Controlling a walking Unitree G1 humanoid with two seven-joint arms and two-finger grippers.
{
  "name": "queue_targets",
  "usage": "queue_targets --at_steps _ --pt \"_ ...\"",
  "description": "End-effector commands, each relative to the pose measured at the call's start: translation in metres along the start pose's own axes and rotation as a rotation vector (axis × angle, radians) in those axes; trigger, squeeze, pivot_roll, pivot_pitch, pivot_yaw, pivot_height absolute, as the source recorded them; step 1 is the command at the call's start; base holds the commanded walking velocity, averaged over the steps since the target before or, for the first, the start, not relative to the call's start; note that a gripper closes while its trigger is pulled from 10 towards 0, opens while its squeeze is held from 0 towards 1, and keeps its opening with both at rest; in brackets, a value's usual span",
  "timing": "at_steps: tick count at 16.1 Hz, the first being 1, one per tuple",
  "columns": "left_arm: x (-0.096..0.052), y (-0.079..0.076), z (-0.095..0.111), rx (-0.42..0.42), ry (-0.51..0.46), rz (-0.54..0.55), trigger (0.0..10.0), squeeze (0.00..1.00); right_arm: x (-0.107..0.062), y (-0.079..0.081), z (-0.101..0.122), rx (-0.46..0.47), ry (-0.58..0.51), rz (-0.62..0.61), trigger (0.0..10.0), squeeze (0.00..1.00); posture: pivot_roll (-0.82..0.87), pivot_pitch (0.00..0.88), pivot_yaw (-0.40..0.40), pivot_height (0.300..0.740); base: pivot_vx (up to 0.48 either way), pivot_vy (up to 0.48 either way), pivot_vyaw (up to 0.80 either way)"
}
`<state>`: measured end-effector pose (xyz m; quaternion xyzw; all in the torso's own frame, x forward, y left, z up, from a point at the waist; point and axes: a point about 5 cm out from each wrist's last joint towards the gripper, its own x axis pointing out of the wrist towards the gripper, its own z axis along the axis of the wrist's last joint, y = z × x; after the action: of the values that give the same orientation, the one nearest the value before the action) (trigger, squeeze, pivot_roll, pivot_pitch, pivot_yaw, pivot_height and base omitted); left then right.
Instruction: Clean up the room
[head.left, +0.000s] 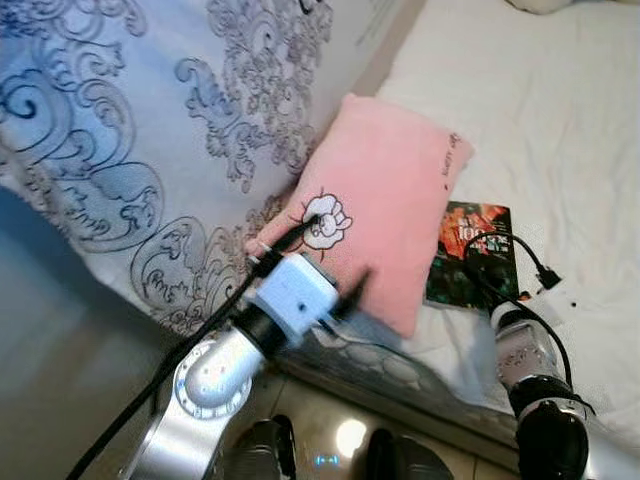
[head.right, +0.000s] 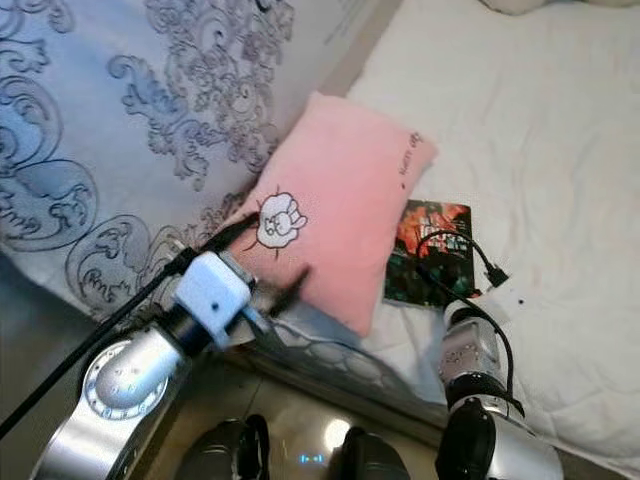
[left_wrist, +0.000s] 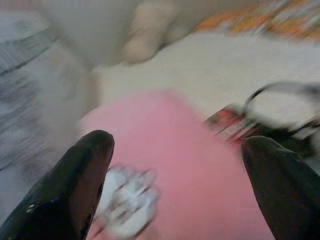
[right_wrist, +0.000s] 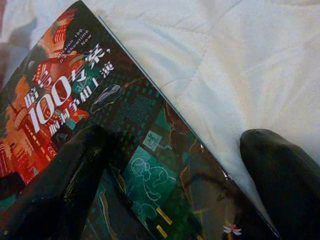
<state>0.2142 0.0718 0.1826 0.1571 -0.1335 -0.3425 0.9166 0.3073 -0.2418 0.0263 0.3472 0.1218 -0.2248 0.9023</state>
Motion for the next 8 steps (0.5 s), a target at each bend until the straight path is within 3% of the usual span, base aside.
queue_targets --at_steps 1,8 --pt "-0.001 -0.006 0.009 -0.085 -0.037 -0.048 10.0 0.0 -0.004 0.007 -0.023 -0.005 0.096 0.032 10.0 0.0 0.2 0.228 0.026 0.74 0.0 0.0 0.0" --pt "0.008 -0.001 0.02 -0.186 -0.06 -0.047 10.0 0.0 -0.023 0.039 -0.074 -0.081 0.233 0.238 10.0 0.0 0.19 0.211 0.002 0.74 0.0 0.0 0.0"
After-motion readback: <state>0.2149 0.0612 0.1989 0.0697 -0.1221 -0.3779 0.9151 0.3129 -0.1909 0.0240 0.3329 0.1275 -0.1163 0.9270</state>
